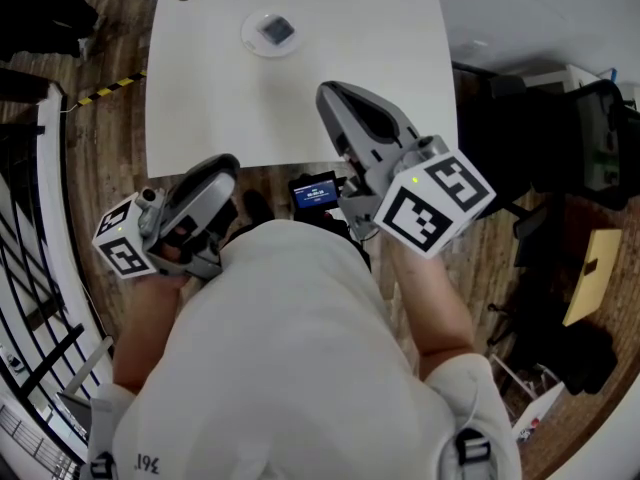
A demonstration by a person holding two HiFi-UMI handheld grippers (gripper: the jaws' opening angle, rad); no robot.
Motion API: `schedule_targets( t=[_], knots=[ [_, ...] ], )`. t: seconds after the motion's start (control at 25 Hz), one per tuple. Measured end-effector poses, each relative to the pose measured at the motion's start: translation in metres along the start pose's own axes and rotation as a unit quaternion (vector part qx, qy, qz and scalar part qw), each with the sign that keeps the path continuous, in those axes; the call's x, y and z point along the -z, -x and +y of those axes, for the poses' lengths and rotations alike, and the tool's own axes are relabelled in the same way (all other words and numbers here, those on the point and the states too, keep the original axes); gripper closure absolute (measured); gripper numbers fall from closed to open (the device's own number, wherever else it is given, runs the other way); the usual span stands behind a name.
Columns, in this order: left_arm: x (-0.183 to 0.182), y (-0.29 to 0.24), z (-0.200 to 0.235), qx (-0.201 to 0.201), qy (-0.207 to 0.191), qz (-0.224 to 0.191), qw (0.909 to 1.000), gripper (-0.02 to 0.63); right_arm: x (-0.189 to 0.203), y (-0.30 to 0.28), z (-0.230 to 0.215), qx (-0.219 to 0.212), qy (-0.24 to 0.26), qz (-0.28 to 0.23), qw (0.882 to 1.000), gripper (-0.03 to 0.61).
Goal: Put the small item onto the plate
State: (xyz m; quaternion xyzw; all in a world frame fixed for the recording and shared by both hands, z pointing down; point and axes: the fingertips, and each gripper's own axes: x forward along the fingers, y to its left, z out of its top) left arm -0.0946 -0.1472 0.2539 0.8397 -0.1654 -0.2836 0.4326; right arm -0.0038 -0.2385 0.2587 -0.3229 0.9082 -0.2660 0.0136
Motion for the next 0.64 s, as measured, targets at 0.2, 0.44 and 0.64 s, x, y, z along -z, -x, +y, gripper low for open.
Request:
schedule_targets(
  t=[0.2,0.44,0.64],
  knots=[
    [0.0034,-0.0031,-0.0027,0.016,0.007,0.005,0.9998,0.557,0.0029,-0.0003,-0.0007,0.000,0.005,0.004,1.000,0.577],
    [0.0050,-0.0043,-0.0059,0.020,0.009,0.006,0.9997,0.563,0.0039,0.0017,-0.0004,0.000,0.005,0.005,1.000,0.577],
    [0.0085,-0.0061,-0.0040,0.022,0.012,0.007,0.9997,0.578,0.0071,0.0038,-0.0063,0.004,0.004,0.005,1.000,0.577]
  ],
)
